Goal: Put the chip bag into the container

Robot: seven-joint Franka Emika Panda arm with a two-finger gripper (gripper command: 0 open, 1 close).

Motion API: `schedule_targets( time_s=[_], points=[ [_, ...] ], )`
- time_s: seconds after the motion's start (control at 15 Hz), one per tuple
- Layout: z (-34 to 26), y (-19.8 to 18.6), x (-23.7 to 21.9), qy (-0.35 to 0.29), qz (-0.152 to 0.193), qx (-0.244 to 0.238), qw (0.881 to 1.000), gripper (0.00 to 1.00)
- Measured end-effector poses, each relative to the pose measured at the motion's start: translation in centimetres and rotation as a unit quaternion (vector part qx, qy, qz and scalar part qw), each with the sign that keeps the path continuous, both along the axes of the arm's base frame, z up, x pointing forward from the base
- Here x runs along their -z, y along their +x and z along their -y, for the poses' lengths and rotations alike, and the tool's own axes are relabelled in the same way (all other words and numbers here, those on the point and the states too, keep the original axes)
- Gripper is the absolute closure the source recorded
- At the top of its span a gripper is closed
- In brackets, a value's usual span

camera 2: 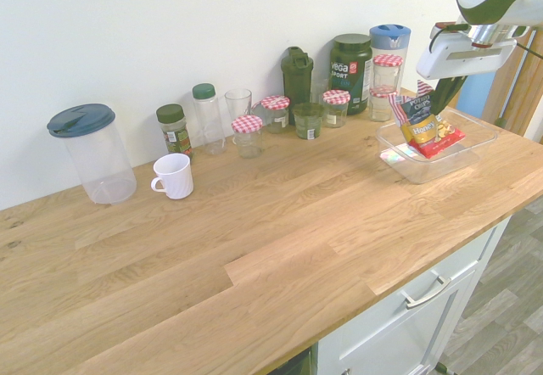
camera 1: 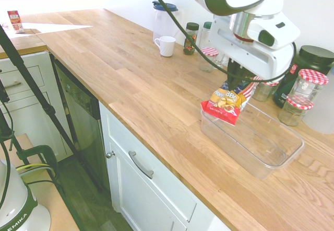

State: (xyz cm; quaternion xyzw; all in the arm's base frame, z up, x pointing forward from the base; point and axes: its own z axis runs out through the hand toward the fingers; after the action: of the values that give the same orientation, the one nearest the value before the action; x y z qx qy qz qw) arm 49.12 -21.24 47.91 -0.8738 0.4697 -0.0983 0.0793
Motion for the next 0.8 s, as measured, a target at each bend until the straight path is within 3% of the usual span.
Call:
schedule_targets(
  time_s=[0.8],
  points=[
    [6.5,4.3,5.5,0.024,-0.015,-0.009,1.000,1.00]
  ],
)
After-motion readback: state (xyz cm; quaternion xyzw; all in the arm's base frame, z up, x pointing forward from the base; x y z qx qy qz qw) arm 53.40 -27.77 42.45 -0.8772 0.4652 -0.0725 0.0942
